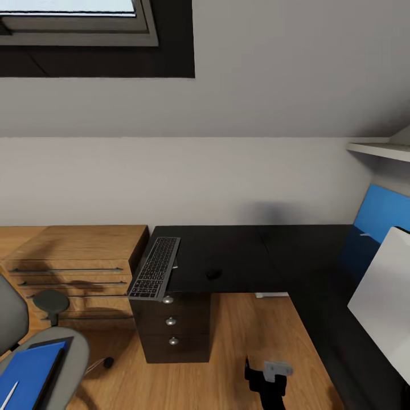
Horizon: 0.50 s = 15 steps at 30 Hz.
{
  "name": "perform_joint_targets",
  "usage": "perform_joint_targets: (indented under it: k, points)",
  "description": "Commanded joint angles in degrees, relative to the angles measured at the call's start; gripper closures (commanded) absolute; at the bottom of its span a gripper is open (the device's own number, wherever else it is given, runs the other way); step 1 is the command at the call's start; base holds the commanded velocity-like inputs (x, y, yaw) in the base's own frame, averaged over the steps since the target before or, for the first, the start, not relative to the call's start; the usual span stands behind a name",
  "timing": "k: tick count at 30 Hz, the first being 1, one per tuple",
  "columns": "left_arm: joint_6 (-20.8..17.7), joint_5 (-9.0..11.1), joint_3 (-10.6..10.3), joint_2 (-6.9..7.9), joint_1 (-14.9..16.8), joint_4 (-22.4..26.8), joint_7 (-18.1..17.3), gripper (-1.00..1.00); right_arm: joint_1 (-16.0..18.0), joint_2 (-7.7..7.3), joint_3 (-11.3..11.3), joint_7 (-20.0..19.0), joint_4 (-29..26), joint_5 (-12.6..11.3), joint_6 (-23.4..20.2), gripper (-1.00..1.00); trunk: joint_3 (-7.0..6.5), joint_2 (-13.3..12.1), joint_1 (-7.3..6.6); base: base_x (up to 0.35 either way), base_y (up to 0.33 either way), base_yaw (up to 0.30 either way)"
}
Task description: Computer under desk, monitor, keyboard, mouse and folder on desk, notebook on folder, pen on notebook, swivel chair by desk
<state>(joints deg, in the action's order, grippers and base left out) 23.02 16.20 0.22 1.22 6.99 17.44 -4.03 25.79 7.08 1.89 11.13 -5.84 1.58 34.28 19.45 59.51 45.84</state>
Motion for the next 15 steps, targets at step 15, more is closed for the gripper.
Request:
perform_joint_targets:
  k: [15]
  points:
    - [-0.01, 4.03, 0.35, 0.75, 0.04, 0.23, 0.35, -1.0, -4.0, -1.07, 0.15, 0.46, 6.88, 0.34, 4.07, -1.0, 0.06, 0.04, 0.0, 0.0, 0.0, 0.0]
